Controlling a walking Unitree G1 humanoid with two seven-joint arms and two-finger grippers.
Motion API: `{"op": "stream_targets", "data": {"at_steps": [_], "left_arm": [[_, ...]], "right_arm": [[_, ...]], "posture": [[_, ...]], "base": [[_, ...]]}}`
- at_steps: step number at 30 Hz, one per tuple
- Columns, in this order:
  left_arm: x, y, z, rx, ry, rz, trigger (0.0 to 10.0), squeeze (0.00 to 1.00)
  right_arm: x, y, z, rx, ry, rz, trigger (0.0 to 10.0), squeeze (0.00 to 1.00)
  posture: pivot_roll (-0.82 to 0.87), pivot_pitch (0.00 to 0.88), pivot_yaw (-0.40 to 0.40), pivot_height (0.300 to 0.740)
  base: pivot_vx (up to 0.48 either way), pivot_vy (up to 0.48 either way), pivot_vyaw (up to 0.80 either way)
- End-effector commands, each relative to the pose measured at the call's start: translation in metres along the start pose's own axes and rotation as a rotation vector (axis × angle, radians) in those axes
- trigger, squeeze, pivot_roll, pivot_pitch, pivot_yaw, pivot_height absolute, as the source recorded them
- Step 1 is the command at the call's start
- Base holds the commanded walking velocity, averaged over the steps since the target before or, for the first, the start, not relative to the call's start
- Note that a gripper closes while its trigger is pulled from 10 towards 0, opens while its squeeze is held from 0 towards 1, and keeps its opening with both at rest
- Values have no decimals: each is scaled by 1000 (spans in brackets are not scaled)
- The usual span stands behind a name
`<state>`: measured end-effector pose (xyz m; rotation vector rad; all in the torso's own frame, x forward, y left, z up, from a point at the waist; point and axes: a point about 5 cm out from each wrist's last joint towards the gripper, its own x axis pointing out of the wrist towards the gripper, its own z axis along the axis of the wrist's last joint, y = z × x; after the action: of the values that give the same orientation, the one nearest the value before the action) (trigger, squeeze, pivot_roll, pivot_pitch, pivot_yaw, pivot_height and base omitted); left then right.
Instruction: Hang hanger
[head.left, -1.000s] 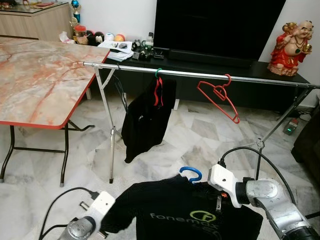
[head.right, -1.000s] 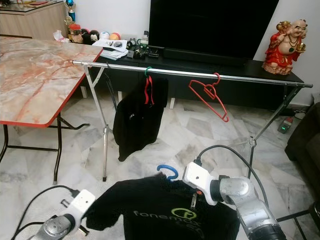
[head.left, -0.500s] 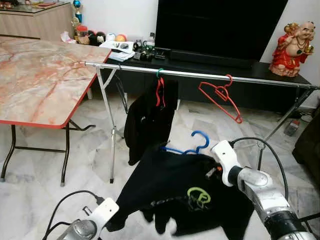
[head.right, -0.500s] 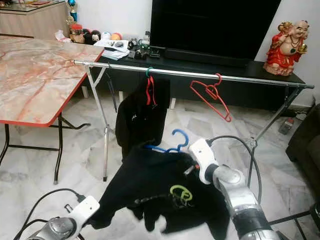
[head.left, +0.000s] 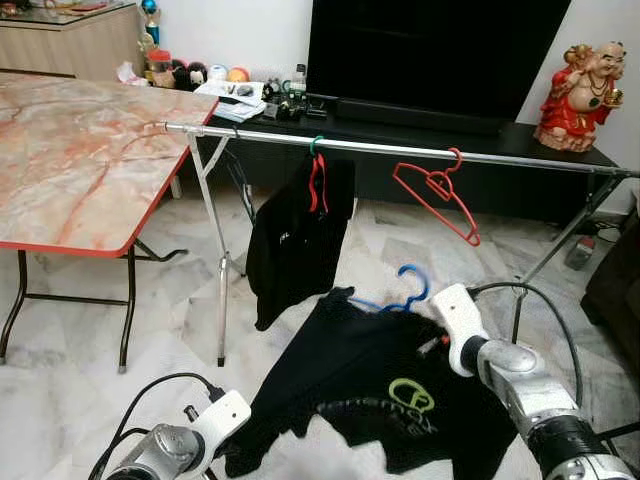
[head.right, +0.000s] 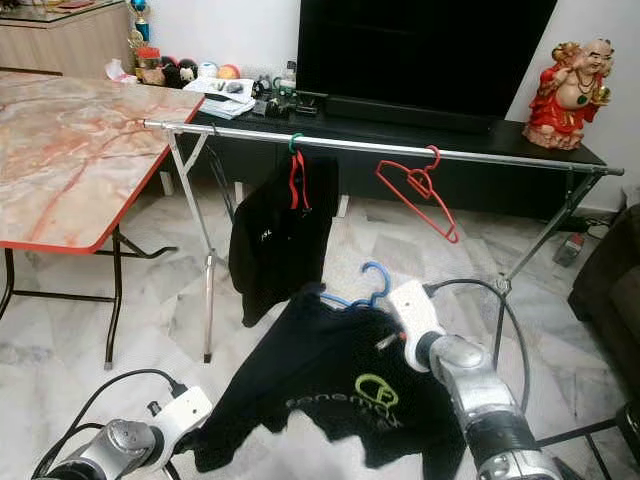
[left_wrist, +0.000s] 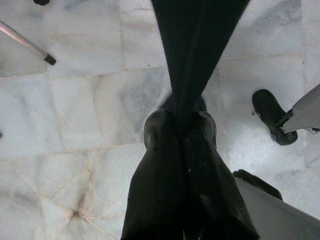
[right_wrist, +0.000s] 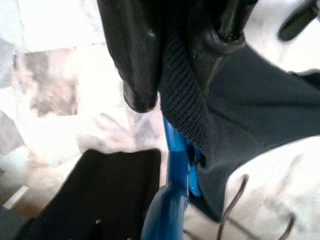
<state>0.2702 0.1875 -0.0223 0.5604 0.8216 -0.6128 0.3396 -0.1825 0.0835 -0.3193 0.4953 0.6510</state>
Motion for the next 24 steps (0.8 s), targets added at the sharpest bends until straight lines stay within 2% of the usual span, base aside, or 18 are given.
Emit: {"op": "stream_targets", "data": {"at_steps": [1,8,12,13,15,16,18,22,23,24], "left_arm": [[-1,0,-3,11,5,-1,10000,1000],[-2,-1,-2,53,-22,-26,10000,1000],[-10,11,3,125,-97,-27,10000,1000],[-12,15,9,134,-130,-8,10000,1000],[-12,15,9,134,-130,-8,10000,1000],[-15,21,23,108,-220,-3,10000,1000],[-18,24,35,87,-296,-35,10000,1000],[-23,19,57,63,-427,-147,10000,1000],[-23,19,57,63,-427,-147,10000,1000],[-23,15,63,44,-464,-203,10000,1000]], "right_arm": [[-4,-2,8,-96,-13,34,10000,0],[-6,2,2,-190,29,104,10000,0],[-8,6,-10,-309,97,201,10000,0],[-8,8,-11,-325,104,222,10000,0],[-8,8,-11,-325,104,222,10000,0],[-10,15,-17,-374,121,319,10000,0],[-12,21,-21,-408,133,398,10000,0],[-12,22,-23,-427,141,427,10000,0],[-12,22,-23,-427,141,427,10000,0],[-11,24,-23,-419,138,452,10000,0]], "posture": [[70,0,-126,740],[68,0,-129,740],[72,0,-132,740],[75,0,-133,740],[75,0,-133,740],[70,0,-135,740],[68,0,-137,740],[76,0,-140,740],[76,0,-140,740],[73,0,-139,740]], "base": [[0,0,0],[0,0,0],[0,0,0],[0,0,0],[0,0,0],[0,0,0],[0,0,0],[0,0,0],[0,0,0],[0,0,0]]}}
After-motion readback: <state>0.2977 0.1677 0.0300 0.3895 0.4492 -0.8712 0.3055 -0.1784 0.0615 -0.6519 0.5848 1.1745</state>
